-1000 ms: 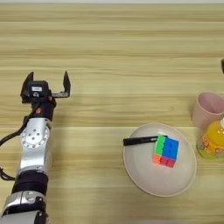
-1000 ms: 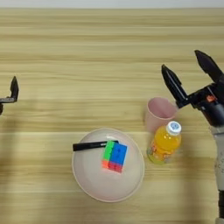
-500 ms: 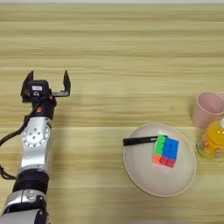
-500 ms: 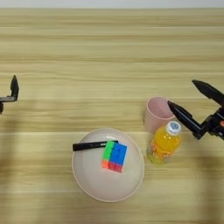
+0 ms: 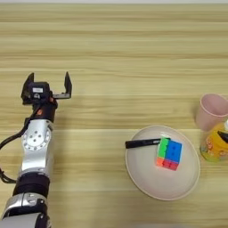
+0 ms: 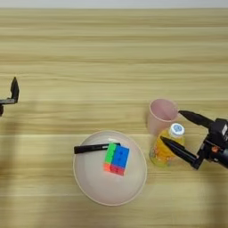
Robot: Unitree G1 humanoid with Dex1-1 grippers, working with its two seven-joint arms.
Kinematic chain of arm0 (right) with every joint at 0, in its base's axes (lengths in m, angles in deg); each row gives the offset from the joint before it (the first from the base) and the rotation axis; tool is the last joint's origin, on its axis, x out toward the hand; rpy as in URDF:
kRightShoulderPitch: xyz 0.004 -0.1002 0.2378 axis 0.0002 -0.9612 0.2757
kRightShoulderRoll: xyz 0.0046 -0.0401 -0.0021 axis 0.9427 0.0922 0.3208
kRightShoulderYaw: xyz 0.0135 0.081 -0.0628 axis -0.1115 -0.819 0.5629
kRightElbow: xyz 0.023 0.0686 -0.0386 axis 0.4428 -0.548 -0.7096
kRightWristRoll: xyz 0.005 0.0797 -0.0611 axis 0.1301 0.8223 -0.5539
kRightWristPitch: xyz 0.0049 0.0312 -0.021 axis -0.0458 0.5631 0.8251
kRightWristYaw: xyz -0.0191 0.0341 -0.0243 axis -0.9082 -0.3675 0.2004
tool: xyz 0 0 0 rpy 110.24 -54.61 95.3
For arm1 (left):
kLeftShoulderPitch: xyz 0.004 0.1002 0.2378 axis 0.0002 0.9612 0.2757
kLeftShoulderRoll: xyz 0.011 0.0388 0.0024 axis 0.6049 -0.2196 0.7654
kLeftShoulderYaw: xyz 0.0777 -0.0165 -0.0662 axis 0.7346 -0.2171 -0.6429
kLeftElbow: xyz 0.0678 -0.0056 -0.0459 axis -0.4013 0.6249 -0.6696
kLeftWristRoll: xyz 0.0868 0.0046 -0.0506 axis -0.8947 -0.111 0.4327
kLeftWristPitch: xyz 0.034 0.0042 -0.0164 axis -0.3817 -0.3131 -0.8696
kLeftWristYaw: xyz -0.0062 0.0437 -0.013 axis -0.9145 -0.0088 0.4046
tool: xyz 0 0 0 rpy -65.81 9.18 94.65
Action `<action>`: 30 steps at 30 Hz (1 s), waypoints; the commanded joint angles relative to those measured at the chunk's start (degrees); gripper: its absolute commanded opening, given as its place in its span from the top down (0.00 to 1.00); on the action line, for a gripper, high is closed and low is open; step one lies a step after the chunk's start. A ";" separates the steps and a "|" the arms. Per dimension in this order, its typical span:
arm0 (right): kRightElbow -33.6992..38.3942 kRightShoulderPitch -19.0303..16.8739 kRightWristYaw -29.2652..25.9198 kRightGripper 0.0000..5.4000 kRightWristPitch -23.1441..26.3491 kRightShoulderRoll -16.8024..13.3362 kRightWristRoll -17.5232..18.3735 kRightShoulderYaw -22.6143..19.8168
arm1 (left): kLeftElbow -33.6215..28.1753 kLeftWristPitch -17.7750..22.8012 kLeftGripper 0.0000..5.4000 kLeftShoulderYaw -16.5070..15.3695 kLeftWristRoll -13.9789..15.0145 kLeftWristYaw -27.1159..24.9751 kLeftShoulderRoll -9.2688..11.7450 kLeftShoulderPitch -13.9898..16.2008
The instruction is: Move the objects on the table
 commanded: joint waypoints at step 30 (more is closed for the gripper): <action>-9.47 1.69 4.76 0.35 -7.18 -0.31 -10.23 7.65 | 0.67 -0.88 0.00 0.28 -0.30 0.20 -0.07 -0.78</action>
